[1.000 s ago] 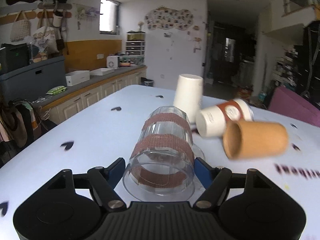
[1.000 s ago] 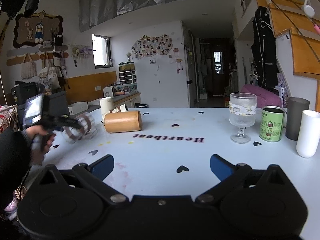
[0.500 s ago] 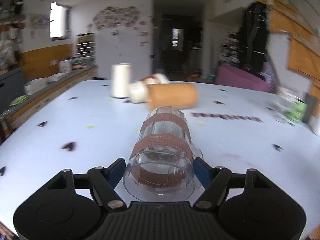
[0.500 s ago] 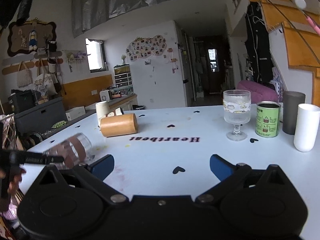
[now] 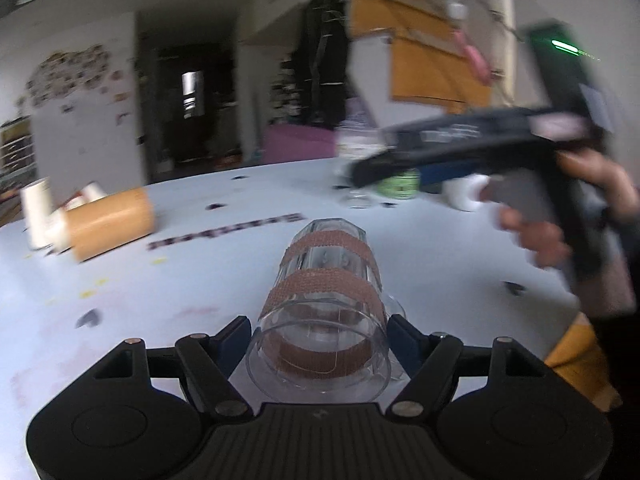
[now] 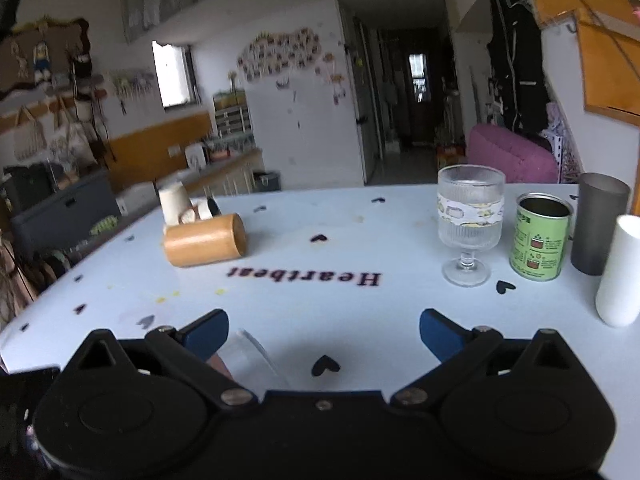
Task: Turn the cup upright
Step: 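Lift the glass mug with the left tool toward the right tool, then grasp the glass mug with the right tool while the left tool releases it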
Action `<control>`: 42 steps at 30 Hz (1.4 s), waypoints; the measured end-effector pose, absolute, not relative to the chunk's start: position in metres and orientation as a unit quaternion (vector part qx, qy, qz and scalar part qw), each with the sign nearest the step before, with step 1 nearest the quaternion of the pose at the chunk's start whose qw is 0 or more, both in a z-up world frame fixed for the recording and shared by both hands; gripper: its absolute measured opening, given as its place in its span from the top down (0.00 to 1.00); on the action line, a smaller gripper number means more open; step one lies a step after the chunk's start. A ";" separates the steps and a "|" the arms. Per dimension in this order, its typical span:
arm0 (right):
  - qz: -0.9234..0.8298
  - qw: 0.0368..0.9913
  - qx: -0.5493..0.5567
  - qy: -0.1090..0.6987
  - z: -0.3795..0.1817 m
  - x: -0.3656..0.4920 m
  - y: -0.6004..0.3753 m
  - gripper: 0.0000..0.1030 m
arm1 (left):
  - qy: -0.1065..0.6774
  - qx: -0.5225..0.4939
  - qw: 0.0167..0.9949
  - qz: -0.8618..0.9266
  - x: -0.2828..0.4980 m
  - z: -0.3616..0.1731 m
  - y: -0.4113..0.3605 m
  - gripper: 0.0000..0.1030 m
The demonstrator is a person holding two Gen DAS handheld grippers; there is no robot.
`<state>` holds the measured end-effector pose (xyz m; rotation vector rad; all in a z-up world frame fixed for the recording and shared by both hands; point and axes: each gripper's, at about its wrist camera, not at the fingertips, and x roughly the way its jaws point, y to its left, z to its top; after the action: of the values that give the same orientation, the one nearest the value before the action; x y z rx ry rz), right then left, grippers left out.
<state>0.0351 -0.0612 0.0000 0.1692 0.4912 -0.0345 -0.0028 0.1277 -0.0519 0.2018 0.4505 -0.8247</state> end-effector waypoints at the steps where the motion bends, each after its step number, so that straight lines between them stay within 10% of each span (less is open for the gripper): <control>1: -0.017 0.963 0.081 0.255 -0.001 0.043 -0.062 0.00 | 0.212 0.100 0.885 -0.402 -0.006 -0.052 0.125 0.27; 7: -0.002 0.950 0.048 0.310 -0.014 0.076 -0.058 0.00 | 0.208 0.137 0.884 -0.396 -0.019 -0.065 0.112 0.13; 42: 0.045 0.914 0.067 0.399 -0.041 0.003 -0.070 0.04 | 0.248 0.014 0.920 -0.304 0.051 -0.060 0.150 0.12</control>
<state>0.0025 -0.0702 -0.0406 0.1373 0.8208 0.0930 0.0512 0.1501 -0.0600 0.0297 0.5098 -0.6246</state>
